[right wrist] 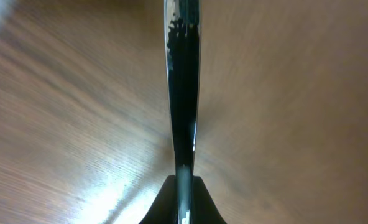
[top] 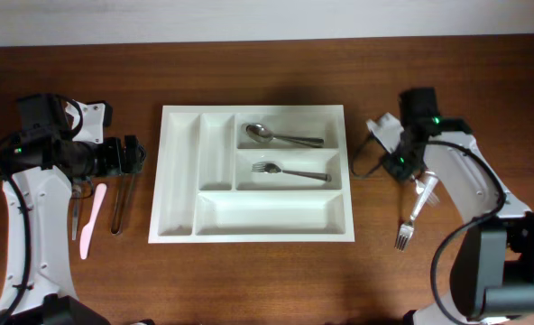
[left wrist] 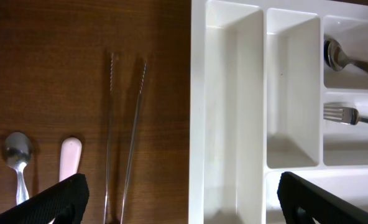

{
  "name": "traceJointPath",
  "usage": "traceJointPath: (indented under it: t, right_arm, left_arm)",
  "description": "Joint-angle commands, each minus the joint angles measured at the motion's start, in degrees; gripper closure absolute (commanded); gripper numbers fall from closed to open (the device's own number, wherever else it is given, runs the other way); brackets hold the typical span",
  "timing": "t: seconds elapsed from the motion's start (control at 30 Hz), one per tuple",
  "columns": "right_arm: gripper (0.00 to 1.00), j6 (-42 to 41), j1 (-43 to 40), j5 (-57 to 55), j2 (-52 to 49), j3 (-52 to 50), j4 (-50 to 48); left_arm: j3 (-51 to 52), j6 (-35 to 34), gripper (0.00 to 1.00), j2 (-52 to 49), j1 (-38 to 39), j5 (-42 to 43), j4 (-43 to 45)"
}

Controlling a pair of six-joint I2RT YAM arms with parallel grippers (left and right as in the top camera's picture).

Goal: Pack container
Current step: 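Lay the knife in the middle-right compartment and withdraw the right gripper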

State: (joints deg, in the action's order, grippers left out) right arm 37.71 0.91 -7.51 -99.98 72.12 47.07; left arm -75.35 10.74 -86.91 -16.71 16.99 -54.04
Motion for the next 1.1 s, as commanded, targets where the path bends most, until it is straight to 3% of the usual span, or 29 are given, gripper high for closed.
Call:
traceJointPath:
  t: [0.0, 0.27, 0.43, 0.6, 0.83, 1.07]
  right_arm:
    - [0.96, -0.7, 5.6, -0.5, 2.6, 6.8, 2.4]
    - [0.96, -0.5, 16.8, -1.0, 2.6, 10.4, 3.6]
    - [0.96, -0.8, 18.2, -1.0, 2.6, 10.4, 3.8]
    - [0.96, -0.5, 20.7, 6.2, 2.6, 10.4, 3.5]
    - [0.96, 16.7, 29.3, 10.5, 0.6, 10.4, -1.0]
    - [0.96, 17.1, 31.4, 10.3, -7.2, 10.4, -4.5]
  left_arm:
    - [-1.0, 0.9, 0.01, 0.1, -0.3, 0.8, 0.0]
    - [-1.0, 0.9, 0.01, 0.1, -0.3, 0.8, 0.0]
    - [-1.0, 0.9, 0.01, 0.1, -0.3, 0.8, 0.0]
    - [-1.0, 0.9, 0.01, 0.1, -0.3, 0.8, 0.0]
    - [-1.0, 0.9, 0.01, 0.1, -0.3, 0.8, 0.0]
    - [-1.0, 0.9, 0.01, 0.1, -0.3, 0.8, 0.0]
